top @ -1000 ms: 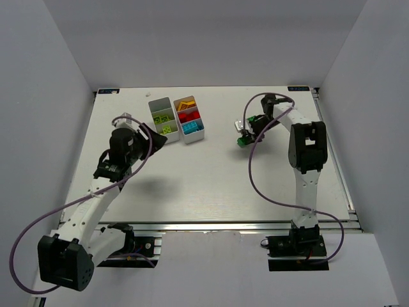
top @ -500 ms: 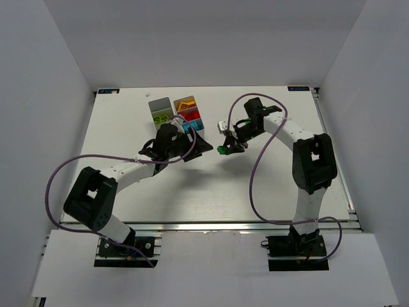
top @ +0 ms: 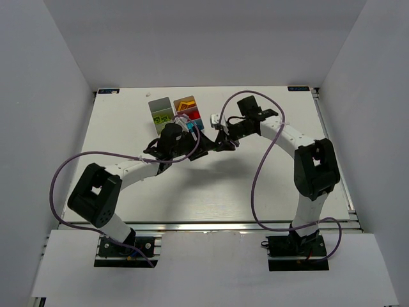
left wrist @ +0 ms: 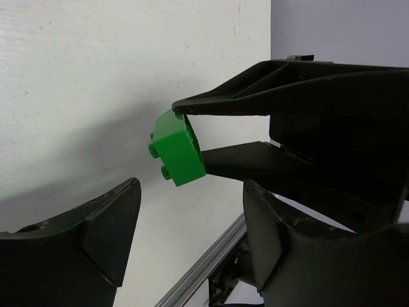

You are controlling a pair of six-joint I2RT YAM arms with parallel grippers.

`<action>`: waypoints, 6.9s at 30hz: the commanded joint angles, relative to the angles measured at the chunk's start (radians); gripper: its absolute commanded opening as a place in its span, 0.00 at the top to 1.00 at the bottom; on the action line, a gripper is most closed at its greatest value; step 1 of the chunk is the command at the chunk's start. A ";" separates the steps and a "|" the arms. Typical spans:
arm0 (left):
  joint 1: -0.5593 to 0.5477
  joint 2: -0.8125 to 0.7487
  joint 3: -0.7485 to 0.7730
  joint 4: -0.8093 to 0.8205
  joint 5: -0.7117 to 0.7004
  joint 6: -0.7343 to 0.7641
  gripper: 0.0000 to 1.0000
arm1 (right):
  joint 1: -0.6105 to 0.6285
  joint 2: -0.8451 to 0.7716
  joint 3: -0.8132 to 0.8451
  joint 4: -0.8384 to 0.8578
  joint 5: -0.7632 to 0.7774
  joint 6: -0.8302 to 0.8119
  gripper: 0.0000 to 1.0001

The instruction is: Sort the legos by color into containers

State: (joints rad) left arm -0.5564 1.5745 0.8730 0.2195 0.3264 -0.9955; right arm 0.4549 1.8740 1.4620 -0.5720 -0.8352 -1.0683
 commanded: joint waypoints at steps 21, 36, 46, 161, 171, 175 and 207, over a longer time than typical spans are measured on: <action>-0.008 0.008 0.035 0.035 -0.041 -0.029 0.35 | 0.041 -0.162 -0.101 0.127 -0.005 0.090 0.90; -0.005 -0.045 0.035 -0.034 -0.035 0.007 0.95 | 0.039 -0.167 -0.147 0.318 0.103 0.229 0.11; 0.153 -0.186 0.191 -0.514 -0.242 0.311 1.00 | -0.053 -0.200 -0.258 0.521 0.326 0.226 0.11; 0.532 -0.539 -0.121 -0.387 -0.155 0.251 0.02 | -0.338 0.375 0.261 0.210 0.386 0.645 0.89; 0.530 -0.580 -0.183 -0.356 -0.122 0.232 0.02 | -0.338 0.108 -0.029 0.186 0.234 0.654 0.91; 0.529 -0.593 -0.212 -0.344 -0.093 0.219 0.03 | -0.337 0.016 -0.051 0.109 0.098 0.464 0.75; 0.524 -0.771 -0.309 -0.401 -0.064 0.170 0.03 | -0.358 0.471 0.456 -0.528 0.232 -0.691 0.16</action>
State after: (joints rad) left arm -0.0280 0.8040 0.5598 -0.1913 0.2379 -0.8150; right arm 0.0986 2.3157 1.8931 -1.0199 -0.6262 -1.7370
